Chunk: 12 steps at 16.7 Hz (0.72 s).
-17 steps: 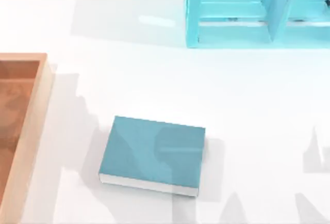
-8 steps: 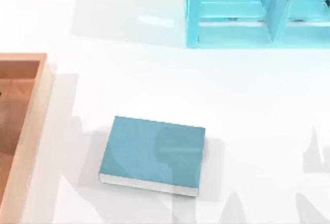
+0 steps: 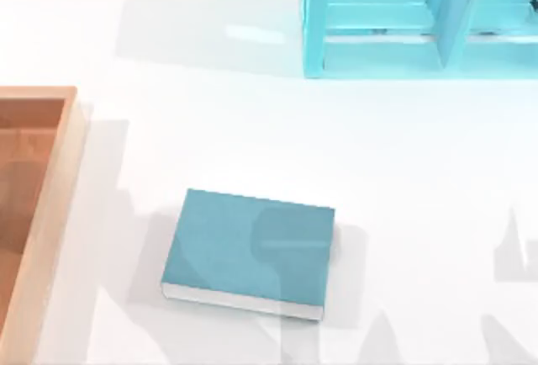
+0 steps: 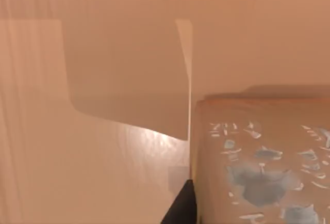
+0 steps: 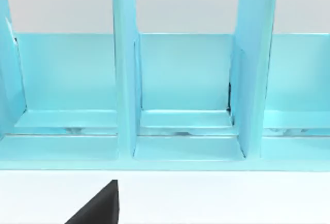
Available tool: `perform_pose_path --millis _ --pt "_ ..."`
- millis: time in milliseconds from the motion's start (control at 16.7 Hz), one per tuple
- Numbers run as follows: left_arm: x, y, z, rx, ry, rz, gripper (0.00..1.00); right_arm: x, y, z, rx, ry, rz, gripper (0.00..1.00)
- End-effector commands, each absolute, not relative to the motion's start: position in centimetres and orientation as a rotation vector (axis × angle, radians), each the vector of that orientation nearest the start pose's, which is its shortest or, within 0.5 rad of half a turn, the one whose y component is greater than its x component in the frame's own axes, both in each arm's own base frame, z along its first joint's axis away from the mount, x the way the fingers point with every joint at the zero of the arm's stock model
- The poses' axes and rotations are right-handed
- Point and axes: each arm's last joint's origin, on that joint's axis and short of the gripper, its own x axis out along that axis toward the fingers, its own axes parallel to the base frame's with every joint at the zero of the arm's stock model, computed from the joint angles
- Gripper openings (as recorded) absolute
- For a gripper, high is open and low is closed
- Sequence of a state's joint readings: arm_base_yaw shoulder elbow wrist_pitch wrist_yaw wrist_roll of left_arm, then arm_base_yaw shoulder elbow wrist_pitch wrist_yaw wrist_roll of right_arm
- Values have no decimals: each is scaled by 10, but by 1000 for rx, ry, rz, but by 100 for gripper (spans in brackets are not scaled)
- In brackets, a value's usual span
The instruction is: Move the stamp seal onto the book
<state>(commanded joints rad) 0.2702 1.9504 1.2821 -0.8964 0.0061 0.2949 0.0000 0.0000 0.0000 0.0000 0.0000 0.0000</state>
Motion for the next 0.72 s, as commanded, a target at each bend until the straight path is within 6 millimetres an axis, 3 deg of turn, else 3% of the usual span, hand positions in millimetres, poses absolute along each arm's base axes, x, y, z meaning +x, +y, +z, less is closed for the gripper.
perform_pose_path --millis 240,720 --pt "340 97 141 12 1563 -17 2 106 -1 160 0 0 0 100" --pt "340 97 141 12 1563 -17 0 106 -1 160 0 0 0 100"
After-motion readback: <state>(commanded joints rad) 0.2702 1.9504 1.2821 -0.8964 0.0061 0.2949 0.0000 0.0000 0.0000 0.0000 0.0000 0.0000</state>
